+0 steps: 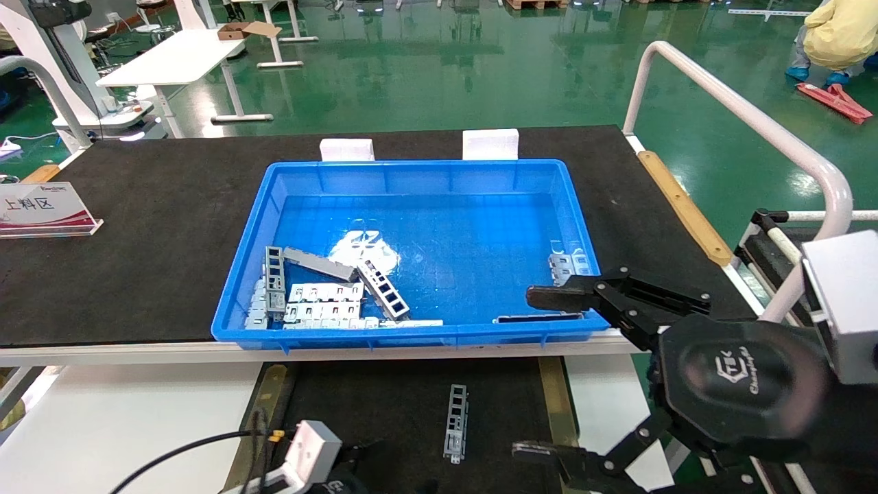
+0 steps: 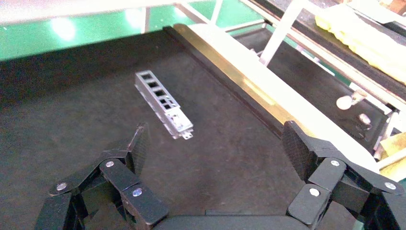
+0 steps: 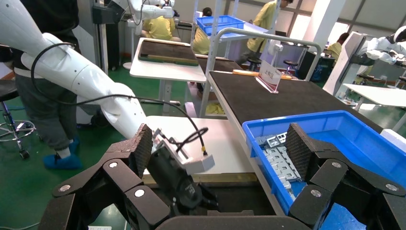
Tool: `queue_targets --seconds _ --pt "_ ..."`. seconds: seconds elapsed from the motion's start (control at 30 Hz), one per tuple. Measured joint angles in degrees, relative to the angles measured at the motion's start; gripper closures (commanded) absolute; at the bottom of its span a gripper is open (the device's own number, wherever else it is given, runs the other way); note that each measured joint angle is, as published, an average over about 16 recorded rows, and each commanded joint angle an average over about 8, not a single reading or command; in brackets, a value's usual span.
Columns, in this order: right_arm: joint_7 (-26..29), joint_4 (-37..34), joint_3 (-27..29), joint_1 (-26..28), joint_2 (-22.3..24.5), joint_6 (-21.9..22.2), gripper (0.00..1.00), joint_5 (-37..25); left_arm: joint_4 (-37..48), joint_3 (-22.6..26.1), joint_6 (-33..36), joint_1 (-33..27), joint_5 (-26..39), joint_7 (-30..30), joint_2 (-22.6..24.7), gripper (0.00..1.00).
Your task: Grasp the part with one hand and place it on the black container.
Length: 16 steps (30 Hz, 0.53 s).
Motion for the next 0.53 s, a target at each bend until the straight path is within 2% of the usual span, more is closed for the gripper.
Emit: queue_targets --seconds 0.3,0.53 --pt "-0.01 0.00 -0.02 0.00 0.01 0.01 0.00 0.01 -2.22 -3.88 3.59 2.09 -2.55 2.90 -4.12 0.00" --pt "-0.01 0.00 -0.02 0.01 0.01 0.01 0.00 0.02 -2.94 -5.23 4.73 2.68 -3.48 3.85 -5.37 0.00"
